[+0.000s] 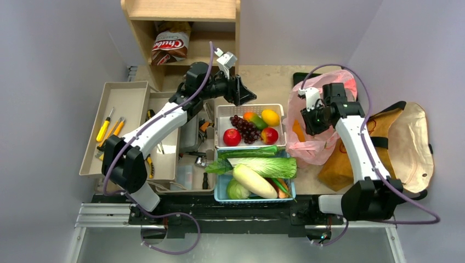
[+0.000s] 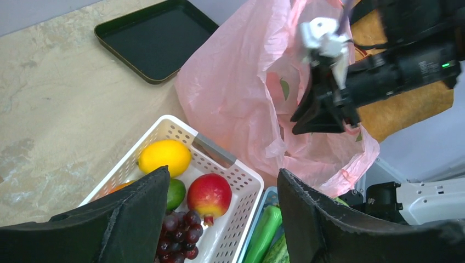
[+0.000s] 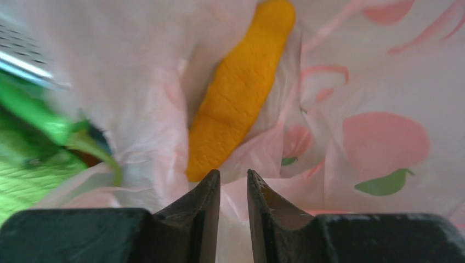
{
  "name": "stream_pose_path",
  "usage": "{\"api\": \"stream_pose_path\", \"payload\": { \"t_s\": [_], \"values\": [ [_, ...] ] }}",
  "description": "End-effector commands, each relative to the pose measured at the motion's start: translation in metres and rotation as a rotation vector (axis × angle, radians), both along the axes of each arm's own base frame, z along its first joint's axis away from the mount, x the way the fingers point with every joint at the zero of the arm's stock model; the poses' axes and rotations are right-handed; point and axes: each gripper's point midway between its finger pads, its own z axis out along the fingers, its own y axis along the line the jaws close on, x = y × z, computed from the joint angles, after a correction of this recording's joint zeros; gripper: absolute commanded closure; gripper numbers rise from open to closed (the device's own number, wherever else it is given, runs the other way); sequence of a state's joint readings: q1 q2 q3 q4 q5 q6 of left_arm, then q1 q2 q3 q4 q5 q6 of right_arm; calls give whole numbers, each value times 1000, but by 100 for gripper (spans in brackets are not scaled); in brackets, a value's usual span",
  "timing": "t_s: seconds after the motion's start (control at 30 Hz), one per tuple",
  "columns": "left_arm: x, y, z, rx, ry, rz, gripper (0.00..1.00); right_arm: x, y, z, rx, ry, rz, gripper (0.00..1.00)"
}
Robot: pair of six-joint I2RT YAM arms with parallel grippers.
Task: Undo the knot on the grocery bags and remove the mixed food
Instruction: Place the fake fruit in the bin, then pick up the fake bread from the takeout bag.
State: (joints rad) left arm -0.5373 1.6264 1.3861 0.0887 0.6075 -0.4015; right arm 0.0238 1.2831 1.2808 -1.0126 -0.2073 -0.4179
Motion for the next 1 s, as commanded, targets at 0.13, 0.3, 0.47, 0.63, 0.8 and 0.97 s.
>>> {"api": "stream_pose_path", "payload": {
  "t_s": [0.13,0.3,0.47,0.63,0.8,0.97],
  "values": [
    [4,-7,32,-57,-77,-37,31,42,-16,-48,-50,-25,-150,77],
    [5,-8,31,-57,-75,-37,32,52,-3,-70,31,-3,-164,75],
    [5,-9,29,-54,-70,-44,32,56,-2,-96,39,15,-182,69],
    [5,-10,30,-54,-70,-50,32,61,-4,-115,28,27,-188,69],
    [7,-11,30,-53,-72,-53,32,61,-2,-133,29,72,-172,62],
    [9,-12,28,-50,-69,-50,32,53,-1,-153,28,140,-171,54]
  ]
}}
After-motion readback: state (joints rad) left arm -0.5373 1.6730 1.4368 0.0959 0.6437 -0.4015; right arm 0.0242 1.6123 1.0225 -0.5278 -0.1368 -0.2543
